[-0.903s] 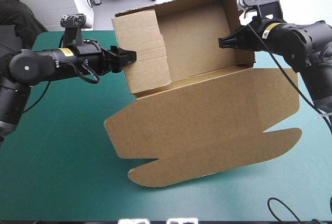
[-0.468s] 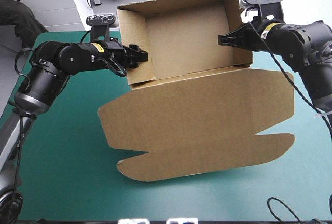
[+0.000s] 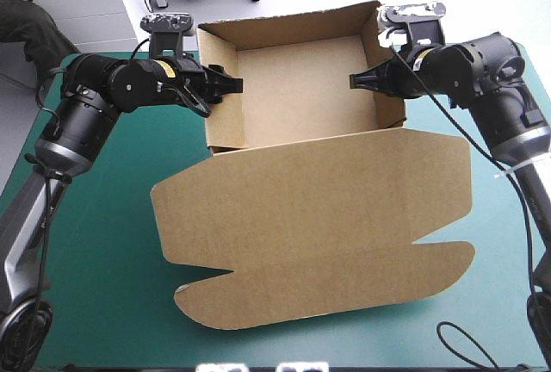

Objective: Fold the box

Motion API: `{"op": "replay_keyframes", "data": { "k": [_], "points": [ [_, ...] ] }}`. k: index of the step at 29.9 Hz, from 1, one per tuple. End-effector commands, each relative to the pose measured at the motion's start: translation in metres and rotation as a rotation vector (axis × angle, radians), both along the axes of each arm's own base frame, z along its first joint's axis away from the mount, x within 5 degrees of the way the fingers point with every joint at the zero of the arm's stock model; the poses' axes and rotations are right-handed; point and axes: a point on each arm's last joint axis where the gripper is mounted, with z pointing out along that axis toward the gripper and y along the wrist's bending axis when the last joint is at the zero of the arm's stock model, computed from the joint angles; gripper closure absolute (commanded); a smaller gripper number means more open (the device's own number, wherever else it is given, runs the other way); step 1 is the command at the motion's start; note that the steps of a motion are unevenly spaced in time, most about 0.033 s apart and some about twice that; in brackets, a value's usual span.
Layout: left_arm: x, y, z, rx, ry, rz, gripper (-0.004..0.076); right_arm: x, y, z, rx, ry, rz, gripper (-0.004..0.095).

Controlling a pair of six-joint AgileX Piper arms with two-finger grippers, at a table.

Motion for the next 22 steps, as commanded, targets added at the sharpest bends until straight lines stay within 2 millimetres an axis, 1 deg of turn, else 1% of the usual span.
{"op": "replay_keyframes", "data": {
  "k": [1,7,8,10,13,18,22],
  "points": [
    [-0.003,-0.002,0.016,-0.054,-0.064,0.000,0.0449,-0.002,0.004,0.015,0.076,-0.071,0.017,0.0923],
    [0.009,-0.007,-0.007,0.034,0.022,-0.036,0.0668,0.008,0.008,0.001,0.057,-0.012,0.018,0.0923],
    [0.012,-0.008,-0.012,0.045,0.035,-0.042,0.0697,0.010,0.008,-0.002,0.043,0.003,0.022,0.0923],
    [0.015,-0.010,-0.018,0.066,0.057,-0.054,0.0729,0.013,0.008,-0.009,0.010,0.037,0.031,0.0923],
    [0.021,-0.012,-0.033,0.113,0.117,-0.073,0.0731,0.018,0.010,-0.023,-0.036,0.107,0.038,0.0923],
    [0.033,-0.018,-0.072,0.224,0.293,-0.135,0.0731,0.032,0.014,-0.057,-0.118,0.270,0.058,0.0924],
    [0.041,-0.020,-0.095,0.279,0.383,-0.156,0.0731,0.045,0.018,-0.083,-0.156,0.371,0.067,0.0924]
  ]
}}
